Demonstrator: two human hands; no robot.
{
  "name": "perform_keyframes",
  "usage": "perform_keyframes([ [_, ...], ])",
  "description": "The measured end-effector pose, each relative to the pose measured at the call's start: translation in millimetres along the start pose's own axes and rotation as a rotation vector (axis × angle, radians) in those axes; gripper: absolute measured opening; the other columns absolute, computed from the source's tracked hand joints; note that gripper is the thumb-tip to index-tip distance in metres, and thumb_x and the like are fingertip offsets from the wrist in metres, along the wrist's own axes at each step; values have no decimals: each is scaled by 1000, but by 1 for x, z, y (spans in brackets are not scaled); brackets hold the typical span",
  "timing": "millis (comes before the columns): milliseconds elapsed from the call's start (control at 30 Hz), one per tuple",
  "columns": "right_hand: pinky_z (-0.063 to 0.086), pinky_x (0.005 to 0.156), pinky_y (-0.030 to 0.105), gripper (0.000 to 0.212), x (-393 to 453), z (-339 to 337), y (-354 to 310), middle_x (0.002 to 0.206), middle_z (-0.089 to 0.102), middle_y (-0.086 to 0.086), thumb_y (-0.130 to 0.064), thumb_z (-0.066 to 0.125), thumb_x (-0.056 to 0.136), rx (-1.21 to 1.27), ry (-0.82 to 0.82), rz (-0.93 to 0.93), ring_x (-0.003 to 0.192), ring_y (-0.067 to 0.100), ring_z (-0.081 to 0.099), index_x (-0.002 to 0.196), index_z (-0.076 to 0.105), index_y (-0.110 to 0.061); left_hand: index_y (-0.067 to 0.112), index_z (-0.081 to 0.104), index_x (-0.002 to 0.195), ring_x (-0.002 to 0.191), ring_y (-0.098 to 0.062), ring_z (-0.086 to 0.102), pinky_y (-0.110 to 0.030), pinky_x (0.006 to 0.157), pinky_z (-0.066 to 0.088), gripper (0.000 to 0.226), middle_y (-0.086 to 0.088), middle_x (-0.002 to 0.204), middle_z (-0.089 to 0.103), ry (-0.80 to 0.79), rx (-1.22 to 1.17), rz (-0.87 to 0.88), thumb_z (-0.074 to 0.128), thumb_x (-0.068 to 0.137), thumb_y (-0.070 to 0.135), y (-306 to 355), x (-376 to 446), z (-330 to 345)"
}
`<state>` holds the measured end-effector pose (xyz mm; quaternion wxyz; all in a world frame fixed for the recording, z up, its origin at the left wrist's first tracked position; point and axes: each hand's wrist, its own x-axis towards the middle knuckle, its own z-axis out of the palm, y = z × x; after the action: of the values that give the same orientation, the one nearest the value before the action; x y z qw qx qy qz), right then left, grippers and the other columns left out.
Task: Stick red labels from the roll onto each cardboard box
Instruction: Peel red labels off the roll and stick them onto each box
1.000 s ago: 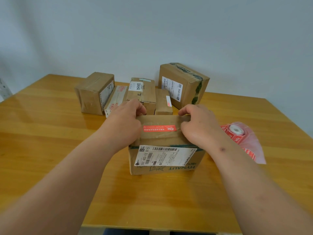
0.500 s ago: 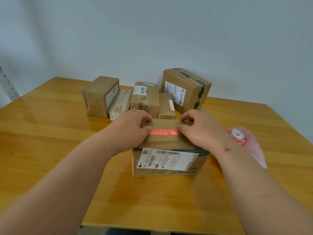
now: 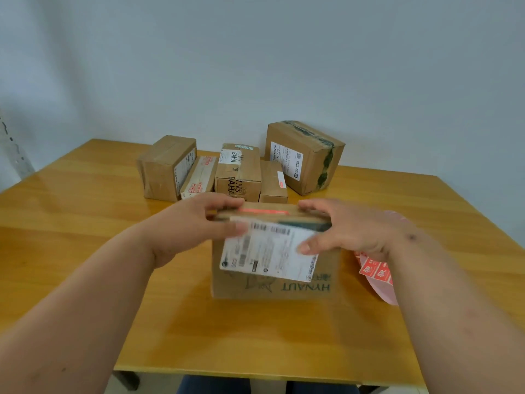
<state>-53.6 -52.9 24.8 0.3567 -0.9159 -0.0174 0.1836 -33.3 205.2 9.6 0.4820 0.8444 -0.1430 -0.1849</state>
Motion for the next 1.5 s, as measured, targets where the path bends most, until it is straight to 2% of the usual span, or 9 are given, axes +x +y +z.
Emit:
perform_keyframes([
  [100,52,95,42,51,1,0,1,103,73,-6,-42,74,79,199,45,-1,101,14,66,124,54,-29,32,68,108,95,-19,70,-43,93,52,35,3,93,76,111,-182,-133,58,84,55,0,0,-3],
  [233,50,73,29,62,4,15,-4,108,63,-10,-65,56,82,96,278,38,92,9,61,132,45,-29,21,66,100,83,-29,69,-33,67,53,50,-6,92,74,198,-138,-373,43,92,65,-7,10,7],
  [400,34,113,41,116,-2,15,8,135,52,-10,-32,91,57,336,-136,-64,125,16,49,147,20,-45,14,53,115,50,-24,64,-27,41,47,41,-14,103,62,331,-141,-432,43,98,50,-24,21,6],
  [533,32,113,38,110,-4,18,16,145,41,-6,-15,89,62,210,-163,-41,129,16,41,148,25,-40,15,46,119,60,-25,68,-32,49,56,37,-12,99,58,435,-166,-379,45,99,46,-24,22,6],
  [633,39,105,32,74,-6,14,9,133,48,-10,-38,75,78,119,52,-74,117,10,48,143,39,-33,12,48,123,67,-26,69,-36,57,58,44,-12,100,63,431,-197,-311,47,98,48,-15,17,-1],
  [900,54,54,22,42,13,17,-5,94,65,-4,-52,46,95,68,422,54,68,11,68,121,54,-22,19,54,113,89,-23,63,-37,64,55,42,-4,103,63,381,-111,-218,54,91,54,10,12,-6],
  [1067,56,81,37,38,14,20,1,98,63,-6,-48,42,98,20,416,8,78,11,66,127,52,-26,20,44,130,85,-24,62,-33,58,52,44,-7,108,60,402,108,-275,50,96,46,-1,19,5],
  [1267,48,72,27,10,-1,-5,16,94,64,-11,-34,50,98,-16,618,-26,83,8,62,94,59,-30,23,46,136,131,-25,38,-45,108,37,42,-2,142,43,649,407,73,52,96,35,23,25,26],
  [1500,44,65,29,14,-35,-34,53,90,62,-10,-35,60,90,-257,557,135,82,11,58,77,58,-33,28,61,112,107,-2,39,-24,91,33,18,16,112,45,614,464,460,56,94,27,70,27,85],
])
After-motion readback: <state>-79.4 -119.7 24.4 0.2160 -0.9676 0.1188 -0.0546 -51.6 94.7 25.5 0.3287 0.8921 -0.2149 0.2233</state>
